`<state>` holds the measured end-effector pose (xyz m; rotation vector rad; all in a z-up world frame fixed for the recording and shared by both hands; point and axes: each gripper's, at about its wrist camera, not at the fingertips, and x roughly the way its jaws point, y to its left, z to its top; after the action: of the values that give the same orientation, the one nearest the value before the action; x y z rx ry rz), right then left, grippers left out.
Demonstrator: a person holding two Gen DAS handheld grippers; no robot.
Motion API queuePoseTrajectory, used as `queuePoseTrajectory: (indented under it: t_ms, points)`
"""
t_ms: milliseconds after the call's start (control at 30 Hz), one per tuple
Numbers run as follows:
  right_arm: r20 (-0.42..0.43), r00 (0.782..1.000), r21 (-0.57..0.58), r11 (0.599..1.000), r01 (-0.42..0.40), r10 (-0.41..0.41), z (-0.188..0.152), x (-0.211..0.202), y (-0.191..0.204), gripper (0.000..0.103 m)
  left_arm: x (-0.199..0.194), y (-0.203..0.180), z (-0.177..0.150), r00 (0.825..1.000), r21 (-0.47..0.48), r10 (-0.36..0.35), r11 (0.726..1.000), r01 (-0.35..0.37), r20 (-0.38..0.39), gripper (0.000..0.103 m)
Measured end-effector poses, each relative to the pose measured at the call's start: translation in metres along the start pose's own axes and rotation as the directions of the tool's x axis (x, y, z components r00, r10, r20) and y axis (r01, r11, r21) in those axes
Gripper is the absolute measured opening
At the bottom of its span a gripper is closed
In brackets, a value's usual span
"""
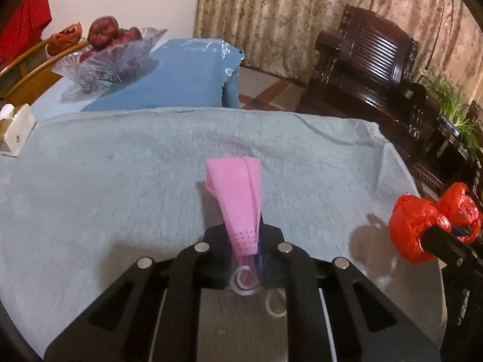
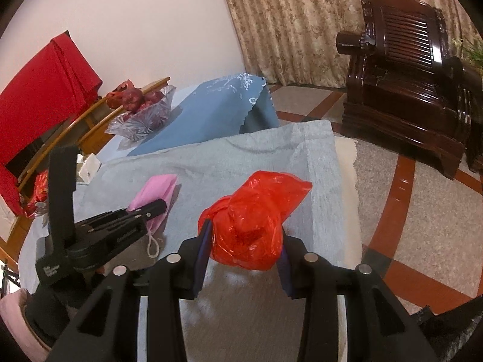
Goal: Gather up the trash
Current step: 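Grasp the pink mask with the left tool while the right tool holds the red bag, then carry the red bag and pink mask over the bin and open both tools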
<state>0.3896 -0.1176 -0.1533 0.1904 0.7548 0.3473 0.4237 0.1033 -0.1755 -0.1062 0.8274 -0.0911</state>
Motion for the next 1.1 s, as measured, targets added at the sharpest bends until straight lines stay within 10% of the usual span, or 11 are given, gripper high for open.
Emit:
queuePoseTrajectory:
  t_ms: [1100]
  points:
    - [0.138, 0.987, -0.027, 0.996, -0.081, 0.084, -0.07, -0.229, 0.03, 0.039, -0.26, -0.088, -0.1, 0.98, 0.043, -0.064, 0.997, 0.057, 0.188, 0.011]
